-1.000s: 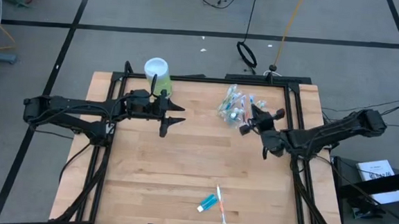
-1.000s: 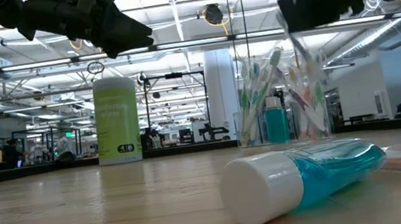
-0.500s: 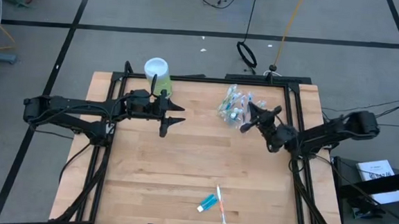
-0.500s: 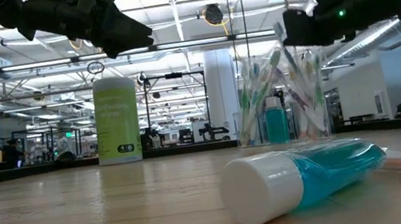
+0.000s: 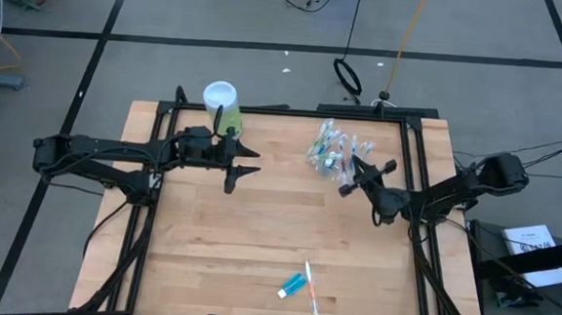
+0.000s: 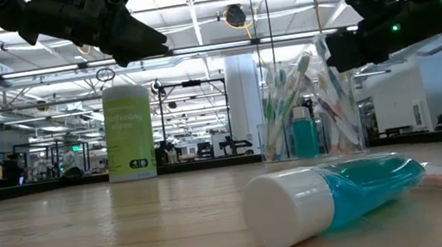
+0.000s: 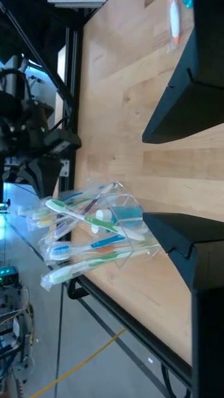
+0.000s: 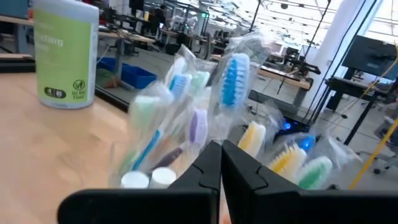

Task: Pick & Place toothbrushing station
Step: Put the blue toothbrush into the transparent organizer

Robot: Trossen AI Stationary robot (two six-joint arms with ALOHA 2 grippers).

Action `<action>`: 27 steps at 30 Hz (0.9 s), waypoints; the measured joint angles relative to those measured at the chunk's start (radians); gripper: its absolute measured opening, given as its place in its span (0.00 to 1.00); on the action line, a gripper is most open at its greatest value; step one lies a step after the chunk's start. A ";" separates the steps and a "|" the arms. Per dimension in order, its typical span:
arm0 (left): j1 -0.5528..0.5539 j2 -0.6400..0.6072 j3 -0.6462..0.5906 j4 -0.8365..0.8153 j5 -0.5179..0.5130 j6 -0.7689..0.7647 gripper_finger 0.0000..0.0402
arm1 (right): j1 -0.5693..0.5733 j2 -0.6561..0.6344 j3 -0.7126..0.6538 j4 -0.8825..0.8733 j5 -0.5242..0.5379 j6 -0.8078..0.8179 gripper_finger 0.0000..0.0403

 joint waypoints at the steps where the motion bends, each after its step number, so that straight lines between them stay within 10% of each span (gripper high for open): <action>1: 0.000 0.000 0.000 -0.004 0.000 0.000 0.49 | 0.015 0.000 0.000 -0.015 0.012 0.009 0.00; 11: 0.000 0.000 0.000 -0.004 0.000 -0.003 0.49 | 0.026 0.000 0.000 -0.218 0.050 0.259 0.00; 22: 0.000 0.000 0.000 -0.005 0.000 -0.001 0.49 | -0.088 -0.001 0.002 -0.344 -0.208 0.434 0.00; 27: 0.000 0.000 0.000 -0.005 0.000 0.000 0.49 | -0.080 -0.006 0.002 -0.335 -0.116 0.403 0.04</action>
